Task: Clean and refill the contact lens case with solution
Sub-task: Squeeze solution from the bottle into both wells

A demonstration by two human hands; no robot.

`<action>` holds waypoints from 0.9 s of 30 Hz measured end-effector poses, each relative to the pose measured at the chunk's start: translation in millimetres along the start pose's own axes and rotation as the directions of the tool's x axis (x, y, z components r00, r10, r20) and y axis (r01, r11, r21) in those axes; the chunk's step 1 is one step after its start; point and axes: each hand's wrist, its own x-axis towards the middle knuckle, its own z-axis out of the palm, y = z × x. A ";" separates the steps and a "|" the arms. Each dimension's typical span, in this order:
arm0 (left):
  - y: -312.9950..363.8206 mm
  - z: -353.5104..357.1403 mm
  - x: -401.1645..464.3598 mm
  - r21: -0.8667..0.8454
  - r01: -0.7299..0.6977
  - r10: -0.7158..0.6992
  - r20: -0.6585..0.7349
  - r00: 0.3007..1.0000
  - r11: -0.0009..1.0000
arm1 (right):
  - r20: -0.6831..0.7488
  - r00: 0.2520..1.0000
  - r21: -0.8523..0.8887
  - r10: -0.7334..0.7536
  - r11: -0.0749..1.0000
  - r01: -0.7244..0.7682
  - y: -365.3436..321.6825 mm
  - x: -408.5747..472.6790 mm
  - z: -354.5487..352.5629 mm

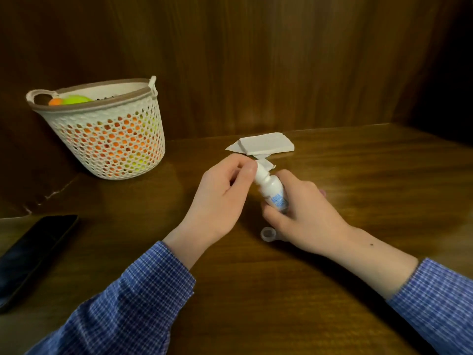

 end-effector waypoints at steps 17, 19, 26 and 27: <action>-3.1 -3.3 -3.6 0.346 -0.243 0.193 0.172 0.966 0.906 | -0.028 0.999 0.179 -0.018 0.984 0.023 5.5 -6.2 0.2; -3.2 -3.0 -4.0 0.348 -0.281 0.239 0.159 0.958 0.895 | -0.005 0.999 0.221 -0.042 0.974 0.043 2.9 -6.1 -2.6; -4.6 1.2 -7.1 0.340 -0.309 0.279 0.135 0.951 0.888 | 0.077 0.993 0.349 -0.084 0.936 0.052 -1.0 -7.9 -5.8; -4.7 1.6 -7.6 0.343 -0.297 0.271 0.125 0.955 0.891 | 0.087 0.992 0.378 -0.089 0.924 0.050 -0.9 -8.7 -4.7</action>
